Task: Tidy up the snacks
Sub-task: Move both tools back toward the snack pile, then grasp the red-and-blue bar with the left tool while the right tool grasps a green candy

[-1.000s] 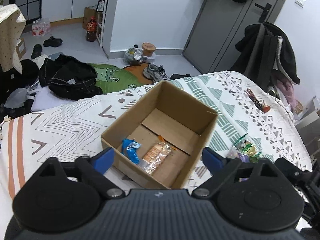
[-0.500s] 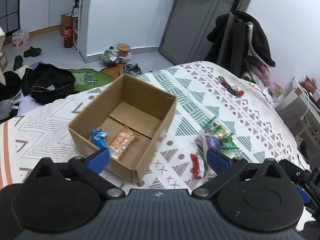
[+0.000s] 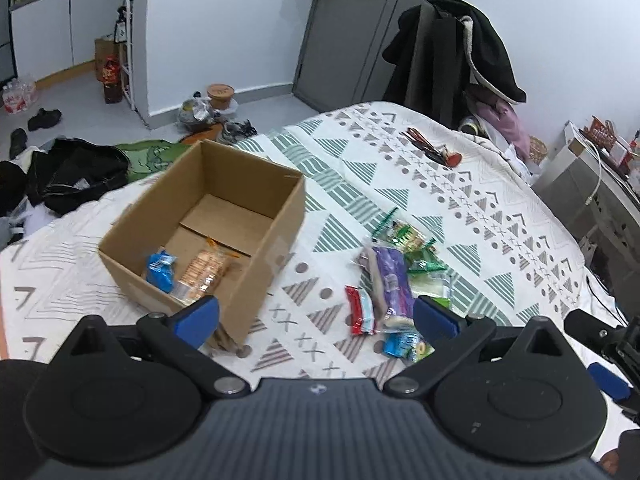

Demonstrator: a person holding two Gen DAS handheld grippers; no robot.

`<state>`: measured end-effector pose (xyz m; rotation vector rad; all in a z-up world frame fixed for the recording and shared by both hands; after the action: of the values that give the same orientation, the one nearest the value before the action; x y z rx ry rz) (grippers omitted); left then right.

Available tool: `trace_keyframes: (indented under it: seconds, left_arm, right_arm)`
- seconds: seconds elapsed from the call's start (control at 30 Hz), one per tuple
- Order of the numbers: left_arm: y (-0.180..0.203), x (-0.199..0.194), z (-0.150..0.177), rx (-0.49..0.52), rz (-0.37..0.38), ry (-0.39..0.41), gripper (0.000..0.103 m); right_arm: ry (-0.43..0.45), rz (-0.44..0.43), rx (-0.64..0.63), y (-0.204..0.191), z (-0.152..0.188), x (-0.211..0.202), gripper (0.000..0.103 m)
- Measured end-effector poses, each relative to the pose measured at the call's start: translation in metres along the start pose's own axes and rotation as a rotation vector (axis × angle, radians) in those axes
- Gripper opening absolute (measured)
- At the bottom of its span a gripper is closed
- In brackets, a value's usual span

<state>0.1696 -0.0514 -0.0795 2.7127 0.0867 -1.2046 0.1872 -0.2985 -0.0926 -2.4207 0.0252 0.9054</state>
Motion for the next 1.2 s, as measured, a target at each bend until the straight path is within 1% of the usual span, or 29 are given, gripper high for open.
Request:
trace_keyframes:
  seconds: [0.1,0.17,0.3,0.47,0.53,0.6,0.63,0.73,0.8,0.9,1.0,1.2]
  left_arm:
    - [0.007,0.006,0.0,-0.003,0.009,-0.011,0.102]
    - [0.011,0.01,0.0,0.001,0.012,-0.015,0.102]
    - [0.019,0.022,0.002,0.006,0.02,-0.023,0.102]
    - [0.024,0.041,0.006,0.015,0.025,-0.043,0.102]
    - [0.025,0.048,0.007,0.012,0.036,-0.048,0.101]
    - [0.025,0.055,0.007,0.004,0.045,-0.048,0.098]
    - [0.026,0.058,0.006,0.003,0.048,-0.045,0.096]
    - [0.025,0.07,0.007,-0.006,0.063,-0.052,0.085]
    - [0.023,0.08,0.008,-0.018,0.075,-0.067,0.074]
    - [0.021,0.094,0.011,-0.03,0.089,-0.094,0.064]
    - [0.02,0.108,0.015,-0.034,0.096,-0.115,0.062]
    - [0.019,0.141,0.021,-0.066,0.135,-0.168,0.059]
  right_arm:
    - [-0.028,0.038,0.019,0.009,0.001,0.007,0.103]
    - [-0.051,0.048,0.041,0.015,0.003,0.013,0.103]
    - [-0.087,0.056,0.092,0.026,0.007,0.022,0.102]
    - [-0.138,0.056,0.148,0.03,0.014,0.037,0.102]
    - [-0.164,0.062,0.17,0.031,0.019,0.046,0.099]
    - [-0.186,0.07,0.173,0.03,0.023,0.054,0.09]
    - [-0.197,0.07,0.177,0.029,0.025,0.058,0.089]
    - [-0.219,0.073,0.174,0.026,0.031,0.068,0.081]
    - [-0.234,0.079,0.165,0.024,0.034,0.075,0.075]
    - [-0.265,0.088,0.159,0.022,0.041,0.086,0.069]
    - [-0.3,0.115,0.149,0.021,0.048,0.098,0.066]
    - [-0.358,0.164,0.152,0.02,0.062,0.123,0.065]
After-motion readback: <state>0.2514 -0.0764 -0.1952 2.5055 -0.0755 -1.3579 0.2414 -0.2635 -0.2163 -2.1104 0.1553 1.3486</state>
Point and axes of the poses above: each gripper's, at about its wrist camera, not at the fingertips, and x roughly the way its jaws point, y to its right, z to its underside, the point moved 7 cm from there along x, roughly the way its jaws point, and after that the axes turned 8 degrees about x, right-handed, at the moved point
